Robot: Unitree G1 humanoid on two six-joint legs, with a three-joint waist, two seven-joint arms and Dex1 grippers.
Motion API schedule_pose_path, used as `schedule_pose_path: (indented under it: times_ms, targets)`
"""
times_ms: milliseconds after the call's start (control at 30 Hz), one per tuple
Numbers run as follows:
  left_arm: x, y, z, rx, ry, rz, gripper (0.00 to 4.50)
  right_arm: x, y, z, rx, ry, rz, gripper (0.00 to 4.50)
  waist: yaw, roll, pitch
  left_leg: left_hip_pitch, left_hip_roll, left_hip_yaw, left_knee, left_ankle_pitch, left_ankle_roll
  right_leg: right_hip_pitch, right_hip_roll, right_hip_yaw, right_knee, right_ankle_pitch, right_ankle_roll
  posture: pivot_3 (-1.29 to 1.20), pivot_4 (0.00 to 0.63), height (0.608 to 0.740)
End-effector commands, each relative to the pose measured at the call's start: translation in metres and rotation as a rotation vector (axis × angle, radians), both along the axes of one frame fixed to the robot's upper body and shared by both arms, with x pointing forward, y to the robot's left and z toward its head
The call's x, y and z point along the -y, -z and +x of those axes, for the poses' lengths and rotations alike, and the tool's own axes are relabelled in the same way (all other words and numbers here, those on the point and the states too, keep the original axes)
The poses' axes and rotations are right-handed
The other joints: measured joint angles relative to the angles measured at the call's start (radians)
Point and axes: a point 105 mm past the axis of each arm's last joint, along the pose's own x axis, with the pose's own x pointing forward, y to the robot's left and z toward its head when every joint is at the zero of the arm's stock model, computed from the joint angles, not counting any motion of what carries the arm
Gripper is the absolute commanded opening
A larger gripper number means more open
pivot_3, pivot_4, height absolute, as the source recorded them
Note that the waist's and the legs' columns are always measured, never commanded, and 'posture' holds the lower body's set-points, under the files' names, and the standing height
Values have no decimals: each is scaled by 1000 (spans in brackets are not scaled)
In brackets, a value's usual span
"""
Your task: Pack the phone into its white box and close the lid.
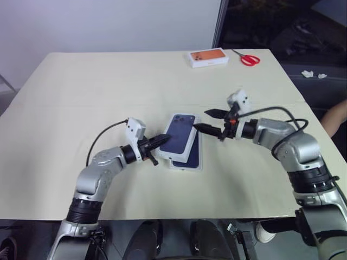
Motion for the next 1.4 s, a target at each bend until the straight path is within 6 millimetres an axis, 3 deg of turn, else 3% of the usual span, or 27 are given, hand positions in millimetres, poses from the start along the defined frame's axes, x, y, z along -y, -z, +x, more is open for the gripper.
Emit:
schedule_pose_path:
  times_ms: [33, 167, 233, 533, 867, 1167, 1400]
  targets:
    - [-18, -14, 8, 51, -55, -2, 0, -1, -11, 1, 127, -12, -69, 3145, 1, 0, 0, 0, 0, 0, 0, 0, 0, 0, 0, 0, 0, 0, 0, 0, 150, 740]
    - [-34, -14, 21, 62, -136, 36, 0, 4, -13, 6, 166, 22, -92, 1072, 4, 0, 0, 0, 0, 0, 0, 0, 0, 0, 0, 0, 0, 0, 0, 0, 150, 740]
    - [-41, -2, 30, 29, -190, 99, 0, 10, -7, 7, 187, 43, -149, 42, 7, 0, 0, 0, 0, -1, 0, 0, 0, 0, 0, 0, 0, 0, 0, 0, 150, 740]
    - [-15, 37, 43, -69, -150, 222, 0, 5, 10, 7, 271, 25, -322, 42, 6, 0, 0, 0, -2, -1, 1, 0, -1, 0, -1, -1, 1, 0, 0, 0, 150, 740]
    - [23, 39, 33, -87, -1, 193, 0, 5, 12, 4, 286, 15, -351, 42, 6, 0, 0, 0, -2, -1, 1, 1, -1, 1, -1, -1, 0, 0, 0, 0, 150, 740]
    - [30, 34, 25, -84, 37, 175, 0, 0, 15, -1, 297, -18, -374, 42, 4, 0, 0, 0, -2, -1, 1, 0, -1, 1, -1, -1, 1, 0, 0, 0, 150, 740]
    - [40, 27, 18, -68, 72, 168, 0, 7, 21, -5, 299, -40, -424, 42, 4, 0, 0, 0, -2, -1, 1, 1, -1, 1, -1, -1, 1, 0, 0, 0, 150, 740]
